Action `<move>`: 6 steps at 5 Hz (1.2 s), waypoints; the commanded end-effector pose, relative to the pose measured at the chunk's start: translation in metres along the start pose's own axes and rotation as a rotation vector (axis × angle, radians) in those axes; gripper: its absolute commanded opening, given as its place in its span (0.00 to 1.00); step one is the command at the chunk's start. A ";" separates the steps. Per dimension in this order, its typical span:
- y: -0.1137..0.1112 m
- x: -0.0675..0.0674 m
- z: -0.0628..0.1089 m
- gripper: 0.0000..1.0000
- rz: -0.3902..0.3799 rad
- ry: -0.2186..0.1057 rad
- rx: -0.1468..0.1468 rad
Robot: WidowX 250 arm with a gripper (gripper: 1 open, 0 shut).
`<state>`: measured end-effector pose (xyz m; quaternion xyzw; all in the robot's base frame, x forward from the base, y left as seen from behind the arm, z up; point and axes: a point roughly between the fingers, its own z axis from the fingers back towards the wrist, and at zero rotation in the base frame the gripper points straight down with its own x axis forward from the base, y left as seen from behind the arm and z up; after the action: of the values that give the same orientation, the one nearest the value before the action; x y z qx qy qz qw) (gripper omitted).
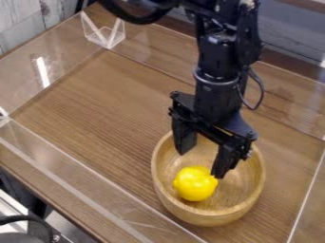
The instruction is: Remove the lemon from inside the brown bowl and put it on the table
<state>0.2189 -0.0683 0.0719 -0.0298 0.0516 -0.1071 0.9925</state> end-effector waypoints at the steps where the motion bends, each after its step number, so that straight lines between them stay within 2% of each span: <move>1: 0.000 0.003 0.008 1.00 -0.014 -0.046 -0.005; 2: 0.001 0.004 0.008 1.00 -0.023 -0.053 -0.010; 6: 0.002 0.004 -0.018 1.00 -0.042 -0.048 -0.005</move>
<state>0.2158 -0.0675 0.0470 -0.0328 0.0433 -0.1239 0.9908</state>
